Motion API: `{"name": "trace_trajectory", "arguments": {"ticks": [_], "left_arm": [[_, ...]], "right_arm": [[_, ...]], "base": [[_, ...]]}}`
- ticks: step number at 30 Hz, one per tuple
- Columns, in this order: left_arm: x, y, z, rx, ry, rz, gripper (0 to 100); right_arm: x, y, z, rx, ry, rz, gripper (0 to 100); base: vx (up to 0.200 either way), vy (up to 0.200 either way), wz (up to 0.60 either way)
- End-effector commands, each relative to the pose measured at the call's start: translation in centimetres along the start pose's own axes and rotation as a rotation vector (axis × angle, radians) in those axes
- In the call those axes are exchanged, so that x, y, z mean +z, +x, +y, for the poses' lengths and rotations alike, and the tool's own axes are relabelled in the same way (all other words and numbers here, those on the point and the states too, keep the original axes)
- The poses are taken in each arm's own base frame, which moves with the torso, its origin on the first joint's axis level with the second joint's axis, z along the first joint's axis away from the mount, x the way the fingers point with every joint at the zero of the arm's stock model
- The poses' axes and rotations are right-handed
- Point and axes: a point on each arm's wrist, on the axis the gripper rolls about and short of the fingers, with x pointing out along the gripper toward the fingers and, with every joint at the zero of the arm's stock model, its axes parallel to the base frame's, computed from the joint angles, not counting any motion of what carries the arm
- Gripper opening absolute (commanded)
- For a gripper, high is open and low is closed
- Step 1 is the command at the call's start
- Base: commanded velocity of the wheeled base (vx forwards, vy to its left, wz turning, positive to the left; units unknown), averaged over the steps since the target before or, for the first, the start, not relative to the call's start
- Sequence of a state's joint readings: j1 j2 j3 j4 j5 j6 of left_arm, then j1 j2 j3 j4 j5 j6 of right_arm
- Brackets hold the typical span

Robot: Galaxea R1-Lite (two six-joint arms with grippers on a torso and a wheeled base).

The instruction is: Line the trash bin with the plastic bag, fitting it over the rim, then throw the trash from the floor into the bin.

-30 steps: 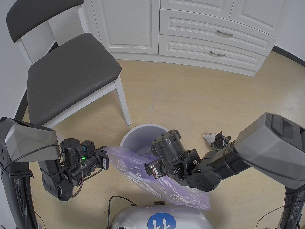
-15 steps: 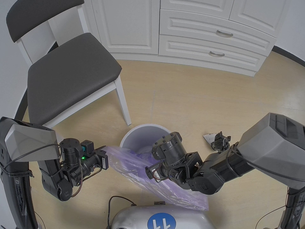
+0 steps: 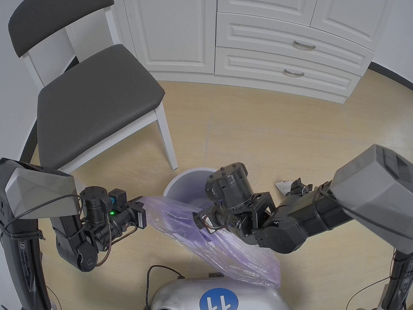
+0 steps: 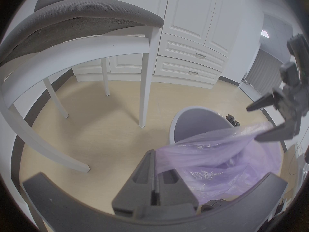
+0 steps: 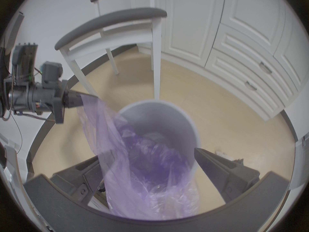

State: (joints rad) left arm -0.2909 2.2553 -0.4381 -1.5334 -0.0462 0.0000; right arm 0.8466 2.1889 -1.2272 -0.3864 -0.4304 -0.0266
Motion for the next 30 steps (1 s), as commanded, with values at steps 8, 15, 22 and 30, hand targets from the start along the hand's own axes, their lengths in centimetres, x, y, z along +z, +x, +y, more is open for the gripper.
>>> {"name": "trace_trajectory", "arguments": {"ticks": [8,15,22,30], "left_arm": [[0.1,-0.1,0.0,0.000,0.000,-0.003,0],[0.0,0.0,0.0,0.000,0.000,-0.002,0],[0.0,0.0,0.0,0.001,0.002,-0.002,0],[0.1,0.0,-0.1,0.001,0.002,-0.003,0]], "right_arm": [[2.6,-2.6,-0.5,-0.002,0.003,-0.087,100],[1.3,-3.1,0.4,0.028,-0.018,-0.054,100],[2.4,-6.8,3.3,0.113,-0.029,-0.110,100],[-2.0,-6.6,5.7,0.154,-0.089,0.054,100]], "base": [[0.000,0.000,0.00],[0.000,0.000,0.00],[0.000,0.000,0.00],[0.000,0.000,0.00]]}}
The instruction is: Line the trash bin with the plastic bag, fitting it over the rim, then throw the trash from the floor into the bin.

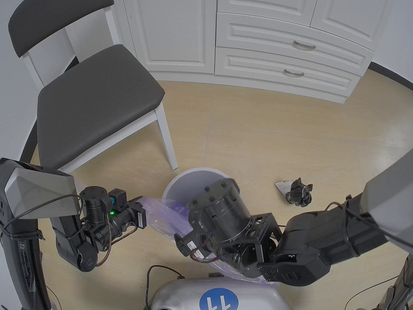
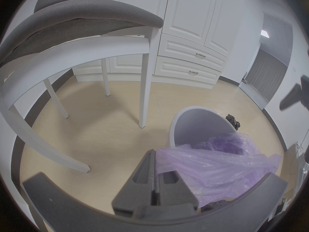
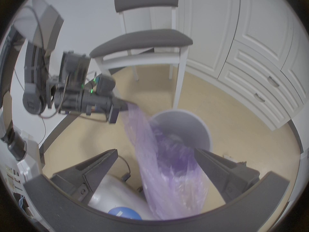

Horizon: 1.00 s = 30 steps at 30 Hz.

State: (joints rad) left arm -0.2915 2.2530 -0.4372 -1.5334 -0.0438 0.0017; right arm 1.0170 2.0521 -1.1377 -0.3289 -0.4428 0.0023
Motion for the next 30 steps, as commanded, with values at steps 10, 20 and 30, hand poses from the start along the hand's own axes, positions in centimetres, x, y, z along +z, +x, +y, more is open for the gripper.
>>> {"name": "trace_trajectory", "arguments": {"ticks": [10,20,30], "left_arm": [[0.0,0.0,0.0,-0.001,-0.001,-0.002,0],[0.0,0.1,0.0,0.002,-0.002,-0.002,0],[0.1,0.0,0.0,0.002,-0.002,-0.003,0]], "right_arm": [[-5.7,2.7,3.9,0.050,-0.020,0.186,100],[-6.8,2.0,6.2,0.124,-0.030,0.209,100],[-8.1,2.0,8.1,0.152,-0.067,0.230,100]], "base": [[0.000,0.000,0.00],[0.000,0.000,0.00],[0.000,0.000,0.00]]}}
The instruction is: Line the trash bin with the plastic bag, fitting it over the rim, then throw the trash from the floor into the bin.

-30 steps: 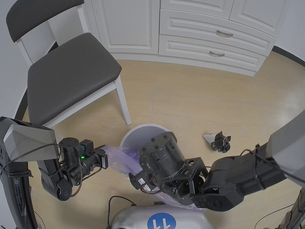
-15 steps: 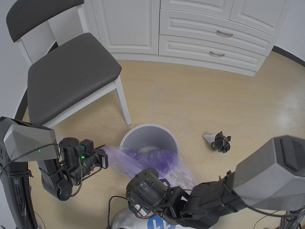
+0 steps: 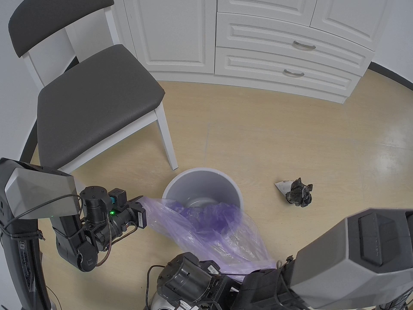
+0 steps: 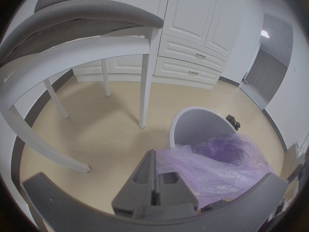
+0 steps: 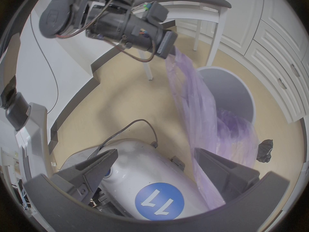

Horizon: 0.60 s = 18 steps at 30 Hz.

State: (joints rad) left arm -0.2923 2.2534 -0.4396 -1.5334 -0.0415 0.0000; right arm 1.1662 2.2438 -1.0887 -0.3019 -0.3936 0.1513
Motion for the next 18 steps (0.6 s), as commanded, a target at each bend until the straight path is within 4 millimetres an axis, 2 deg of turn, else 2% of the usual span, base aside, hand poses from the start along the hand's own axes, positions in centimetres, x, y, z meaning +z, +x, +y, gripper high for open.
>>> {"name": "trace_trajectory", "arguments": {"ticks": [1,5,9,11,13,15,18], "left_arm": [[0.1,0.0,0.0,0.001,0.000,-0.003,0],[0.1,0.0,0.0,0.001,0.000,-0.003,0],[0.2,0.0,0.1,0.002,0.000,-0.006,0],[0.1,0.0,0.1,0.004,-0.001,-0.004,0],[0.1,0.0,0.1,0.004,-0.001,-0.004,0],[0.1,0.0,0.1,0.004,-0.001,-0.004,0],[0.2,0.0,0.1,0.005,-0.001,-0.006,0]], "right_arm": [[-0.7,-0.5,1.9,0.032,-0.018,0.006,100],[-0.5,-0.9,2.7,0.045,-0.026,-0.010,100],[1.0,-1.9,2.0,0.036,-0.007,-0.060,100],[2.4,-3.4,1.3,0.022,0.005,-0.113,100],[2.9,-4.3,1.1,0.018,0.004,-0.135,100],[2.8,-4.7,1.4,0.027,-0.006,-0.136,100],[1.7,-3.9,2.5,0.046,-0.028,-0.104,100]], "base": [[0.000,0.000,0.00],[0.000,0.000,0.00],[0.000,0.000,0.00],[0.000,0.000,0.00],[0.000,0.000,0.00],[0.000,0.000,0.00],[0.000,0.000,0.00]]}}
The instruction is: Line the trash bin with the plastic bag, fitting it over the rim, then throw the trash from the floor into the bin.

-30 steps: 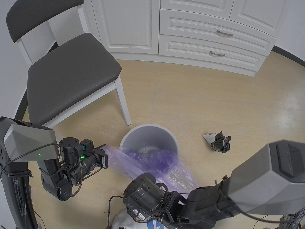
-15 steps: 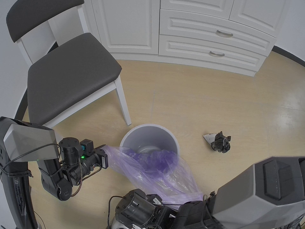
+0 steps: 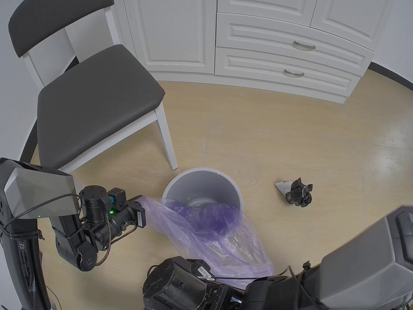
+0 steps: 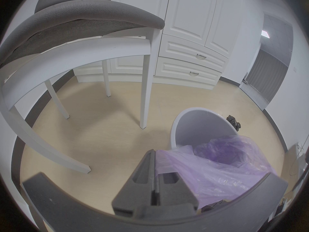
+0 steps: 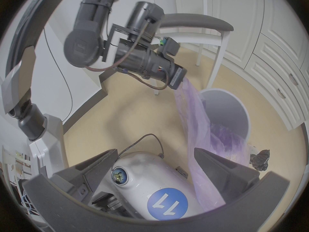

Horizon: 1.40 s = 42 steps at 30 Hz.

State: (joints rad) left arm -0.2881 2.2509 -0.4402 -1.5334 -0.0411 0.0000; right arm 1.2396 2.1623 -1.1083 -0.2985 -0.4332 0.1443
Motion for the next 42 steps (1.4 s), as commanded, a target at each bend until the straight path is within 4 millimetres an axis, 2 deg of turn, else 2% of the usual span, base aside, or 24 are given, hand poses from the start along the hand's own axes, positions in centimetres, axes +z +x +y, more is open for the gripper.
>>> {"name": "trace_trajectory", "arguments": {"ticks": [1,7,14,15,18,21,22,24,26,27,29,33,42], "left_arm": [[0.0,0.0,0.0,0.001,0.000,-0.001,0],[0.1,-0.1,0.0,0.001,0.000,-0.003,0],[0.1,0.0,0.0,0.001,0.000,-0.004,0],[0.1,0.0,0.0,0.001,0.000,-0.006,0],[0.1,0.0,0.0,0.002,0.000,-0.006,0],[0.3,-0.1,0.1,0.005,-0.001,-0.012,0],[0.3,-0.1,0.1,0.005,-0.001,-0.012,0],[0.4,-0.1,0.1,0.004,-0.001,-0.013,0],[0.4,-0.1,0.1,0.004,-0.001,-0.013,0],[0.3,-0.1,0.1,0.004,-0.001,-0.012,0],[0.3,-0.1,0.1,0.004,-0.001,-0.012,0],[0.3,-0.1,0.1,0.004,-0.001,-0.012,0],[0.2,0.0,0.1,0.004,-0.001,-0.009,0]], "right_arm": [[-0.9,0.4,1.1,0.021,-0.014,0.020,100],[-2.4,2.8,2.7,0.087,0.046,0.085,100],[-3.7,5.0,2.8,0.069,0.051,0.127,100],[-3.5,5.9,2.0,0.046,0.069,0.124,100],[-2.6,6.6,-0.1,0.002,0.104,0.109,100],[-1.4,6.3,-2.3,-0.038,0.140,0.083,100],[-1.4,6.3,-2.3,-0.038,0.140,0.083,100],[0.2,5.4,-4.6,-0.081,0.153,0.039,100],[0.5,5.2,-5.0,-0.084,0.154,0.031,100],[2.0,4.2,-6.6,-0.106,0.167,-0.012,100],[2.5,3.7,-7.5,-0.119,0.173,-0.027,100],[2.2,4.2,-8.5,-0.138,0.178,-0.014,100],[2.6,3.4,-8.7,-0.137,0.169,-0.026,100]], "base": [[0.000,0.000,0.00],[0.000,0.000,0.00],[0.000,0.000,0.00],[0.000,0.000,0.00],[0.000,0.000,0.00],[0.000,0.000,0.00],[0.000,0.000,0.00],[0.000,0.000,0.00],[0.000,0.000,0.00],[0.000,0.000,0.00],[0.000,0.000,0.00],[0.000,0.000,0.00],[0.000,0.000,0.00]]}}
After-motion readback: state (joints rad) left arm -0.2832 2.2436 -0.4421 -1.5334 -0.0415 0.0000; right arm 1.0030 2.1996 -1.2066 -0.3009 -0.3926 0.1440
